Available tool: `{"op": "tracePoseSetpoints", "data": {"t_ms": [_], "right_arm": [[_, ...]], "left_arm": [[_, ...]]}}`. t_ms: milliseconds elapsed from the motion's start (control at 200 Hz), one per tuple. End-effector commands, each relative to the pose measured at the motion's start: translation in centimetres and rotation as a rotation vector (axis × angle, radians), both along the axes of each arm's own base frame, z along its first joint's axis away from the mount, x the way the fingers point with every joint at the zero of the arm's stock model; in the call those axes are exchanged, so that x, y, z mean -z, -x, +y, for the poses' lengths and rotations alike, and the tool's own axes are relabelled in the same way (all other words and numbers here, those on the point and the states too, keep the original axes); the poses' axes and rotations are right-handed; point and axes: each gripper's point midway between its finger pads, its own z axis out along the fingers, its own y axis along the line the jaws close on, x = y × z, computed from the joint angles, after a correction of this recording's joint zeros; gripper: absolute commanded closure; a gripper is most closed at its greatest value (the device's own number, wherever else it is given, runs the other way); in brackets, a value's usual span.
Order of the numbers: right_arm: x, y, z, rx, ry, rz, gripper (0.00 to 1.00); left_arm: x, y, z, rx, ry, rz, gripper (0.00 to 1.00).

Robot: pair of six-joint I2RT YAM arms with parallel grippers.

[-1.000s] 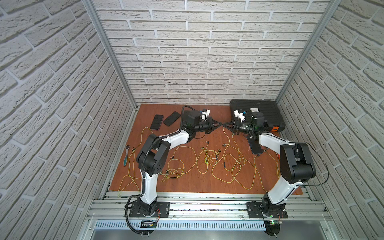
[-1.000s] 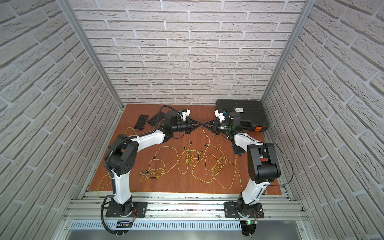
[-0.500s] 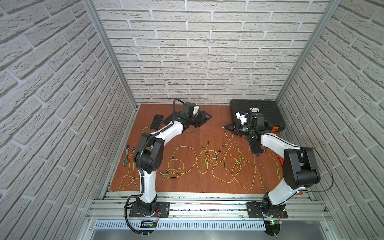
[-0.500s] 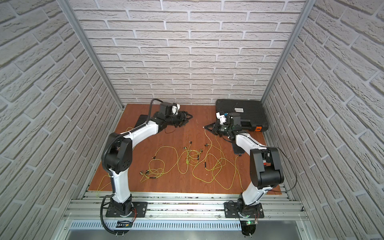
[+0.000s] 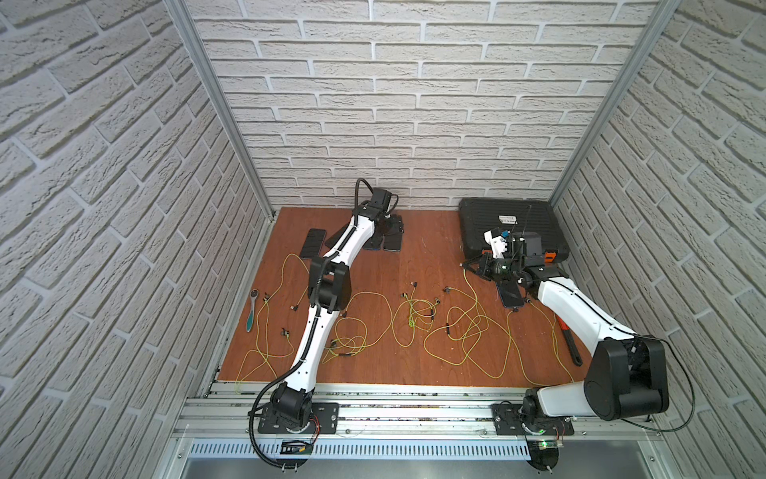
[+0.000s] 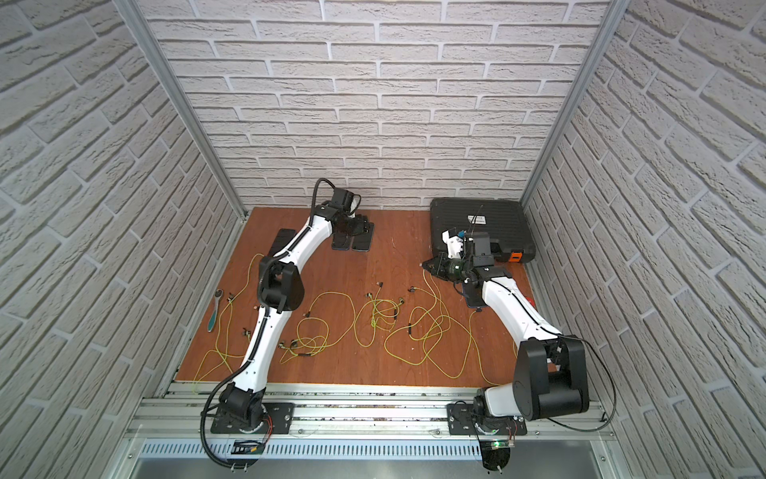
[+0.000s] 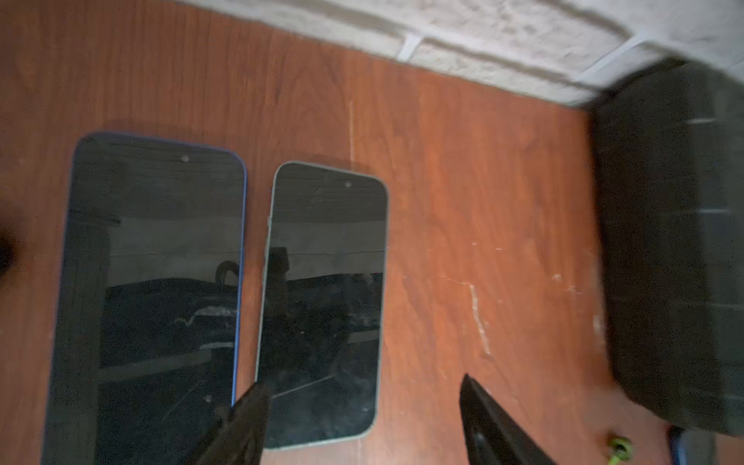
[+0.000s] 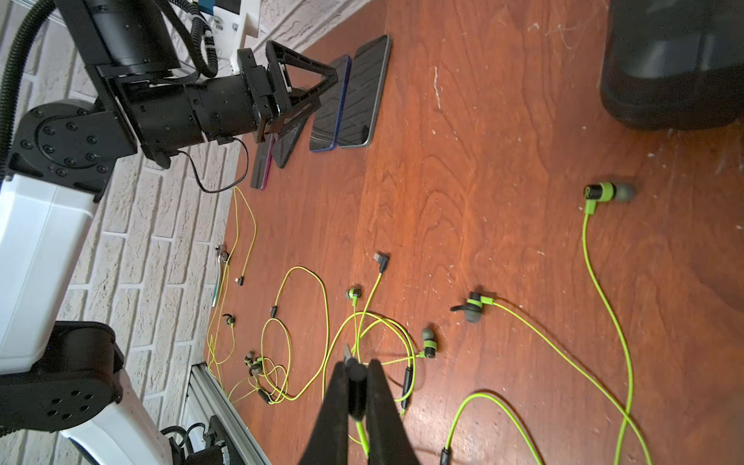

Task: Plug wired earphones into phones
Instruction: Pick up the phone at the center of the board.

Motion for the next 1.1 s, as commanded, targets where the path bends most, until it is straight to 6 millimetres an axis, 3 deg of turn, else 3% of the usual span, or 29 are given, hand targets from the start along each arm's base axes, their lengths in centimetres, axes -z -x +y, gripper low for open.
{"op": "tracePoseSetpoints", "data": {"t_ms": [0, 205, 425, 560, 700, 950, 1095], "right_arm": [[0.5, 0.6, -0.4, -0.006, 0.043, -0.01, 0.94], [1.2, 0.7, -0.6, -0.007, 0.062, 0.003, 0.94], [1.6, 0.6, -0.7, -0.002, 0.073, 0.009, 0.94], [1.9, 0.5, -0.7, -0.004, 0.077, 0.017, 0.94], [2.3, 0.4, -0.8, -0.003, 0.085, 0.029, 0.94], [3.2, 0.4, -1.0, 0.0, 0.099, 0.049, 0.94], [3.4, 0.3, -1.0, 0.004, 0.097, 0.052, 0.94]], "left_arm": [[1.5, 0.5, 1.5, 0.013, -0.099, 0.027, 0.23], [4.1, 0.9, 1.7, 0.017, -0.123, 0.072, 0.18], [7.0, 3.2, 1.9, 0.08, -0.215, 0.159, 0.17], [7.0, 4.4, 0.4, 0.161, -0.288, 0.141, 0.18], [6.9, 4.5, -0.5, 0.184, -0.341, 0.103, 0.18], [7.8, 4.5, -0.6, 0.176, -0.374, 0.1, 0.16], [8.1, 4.0, 0.7, 0.12, -0.421, 0.096, 0.15]]}}
